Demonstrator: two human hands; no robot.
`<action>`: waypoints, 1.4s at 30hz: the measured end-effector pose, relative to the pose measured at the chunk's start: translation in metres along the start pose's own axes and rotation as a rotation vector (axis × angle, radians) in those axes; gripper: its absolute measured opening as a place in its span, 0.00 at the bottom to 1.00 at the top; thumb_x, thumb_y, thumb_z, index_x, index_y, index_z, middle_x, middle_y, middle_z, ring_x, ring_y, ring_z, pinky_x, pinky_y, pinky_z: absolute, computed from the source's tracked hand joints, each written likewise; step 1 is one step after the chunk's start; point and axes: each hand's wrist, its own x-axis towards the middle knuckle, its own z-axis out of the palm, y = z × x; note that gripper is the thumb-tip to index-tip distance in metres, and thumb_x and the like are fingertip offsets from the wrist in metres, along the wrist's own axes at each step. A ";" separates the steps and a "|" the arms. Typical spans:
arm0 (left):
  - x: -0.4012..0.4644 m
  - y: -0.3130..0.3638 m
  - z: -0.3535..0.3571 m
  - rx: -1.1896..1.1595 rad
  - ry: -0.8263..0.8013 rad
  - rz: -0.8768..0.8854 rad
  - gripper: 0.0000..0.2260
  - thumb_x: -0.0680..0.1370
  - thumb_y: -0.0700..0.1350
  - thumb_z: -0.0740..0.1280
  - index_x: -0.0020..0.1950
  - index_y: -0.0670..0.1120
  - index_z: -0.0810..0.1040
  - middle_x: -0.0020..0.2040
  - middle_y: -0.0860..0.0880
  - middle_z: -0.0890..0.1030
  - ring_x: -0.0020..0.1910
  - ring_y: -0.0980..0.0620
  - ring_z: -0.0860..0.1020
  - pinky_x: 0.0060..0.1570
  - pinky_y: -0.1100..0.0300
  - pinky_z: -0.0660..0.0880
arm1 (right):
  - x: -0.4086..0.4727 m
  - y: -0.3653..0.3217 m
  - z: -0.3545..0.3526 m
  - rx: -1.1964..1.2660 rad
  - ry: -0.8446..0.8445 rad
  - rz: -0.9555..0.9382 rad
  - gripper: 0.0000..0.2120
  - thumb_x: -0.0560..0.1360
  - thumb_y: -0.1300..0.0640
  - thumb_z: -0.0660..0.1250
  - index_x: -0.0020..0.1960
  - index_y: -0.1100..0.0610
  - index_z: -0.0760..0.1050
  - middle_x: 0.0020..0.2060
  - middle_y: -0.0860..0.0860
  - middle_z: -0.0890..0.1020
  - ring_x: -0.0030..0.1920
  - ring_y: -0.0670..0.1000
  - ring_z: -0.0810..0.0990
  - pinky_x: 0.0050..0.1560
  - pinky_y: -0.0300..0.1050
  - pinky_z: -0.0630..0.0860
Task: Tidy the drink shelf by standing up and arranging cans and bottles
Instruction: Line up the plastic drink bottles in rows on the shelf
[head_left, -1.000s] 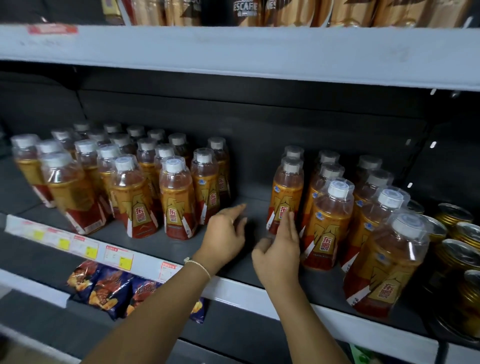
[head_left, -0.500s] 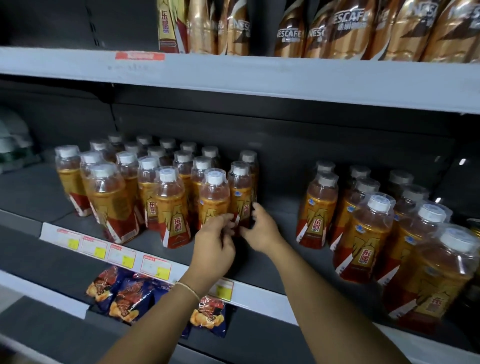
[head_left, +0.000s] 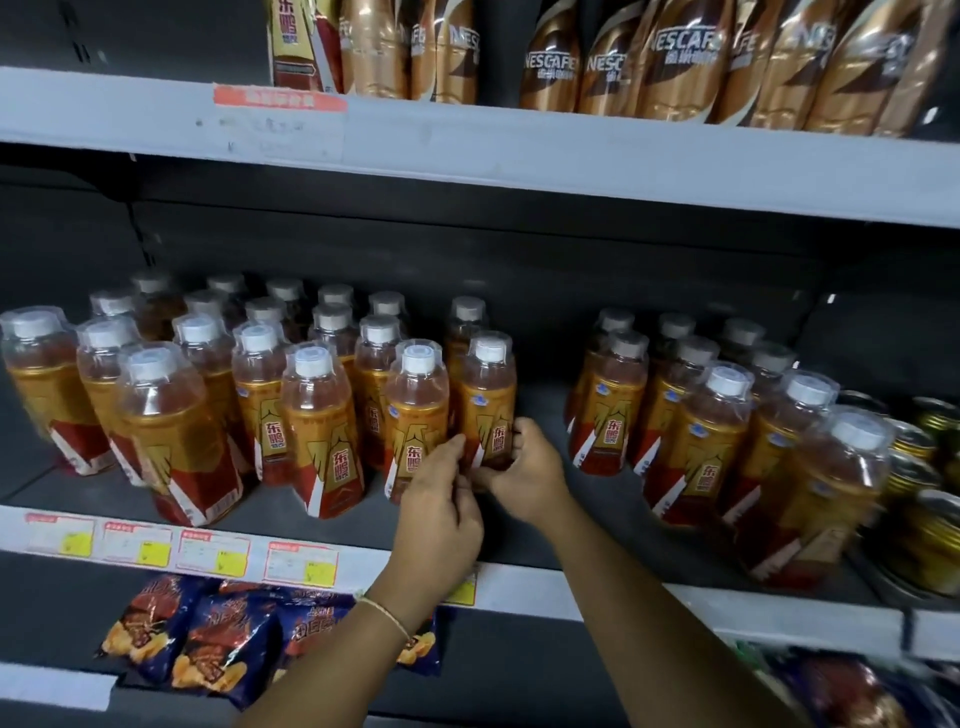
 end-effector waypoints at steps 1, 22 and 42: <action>-0.001 0.001 0.004 -0.005 -0.009 -0.013 0.20 0.79 0.34 0.62 0.72 0.40 0.70 0.68 0.44 0.74 0.68 0.49 0.72 0.70 0.58 0.67 | -0.007 0.002 -0.004 -0.027 0.028 -0.005 0.26 0.62 0.51 0.83 0.52 0.39 0.71 0.52 0.44 0.84 0.53 0.46 0.84 0.56 0.51 0.82; -0.020 0.078 0.101 -0.298 -0.132 -0.242 0.10 0.82 0.41 0.62 0.58 0.46 0.82 0.50 0.55 0.83 0.47 0.72 0.77 0.44 0.80 0.69 | -0.121 0.048 -0.127 -0.287 0.388 -0.056 0.22 0.73 0.49 0.76 0.65 0.54 0.79 0.46 0.42 0.77 0.46 0.41 0.74 0.42 0.23 0.65; -0.052 0.115 0.155 -0.311 -0.165 -0.266 0.12 0.83 0.45 0.61 0.50 0.47 0.85 0.42 0.52 0.85 0.45 0.53 0.83 0.50 0.57 0.79 | -0.147 0.082 -0.174 -0.410 0.399 0.020 0.25 0.77 0.42 0.69 0.70 0.53 0.75 0.59 0.49 0.83 0.59 0.50 0.81 0.57 0.45 0.77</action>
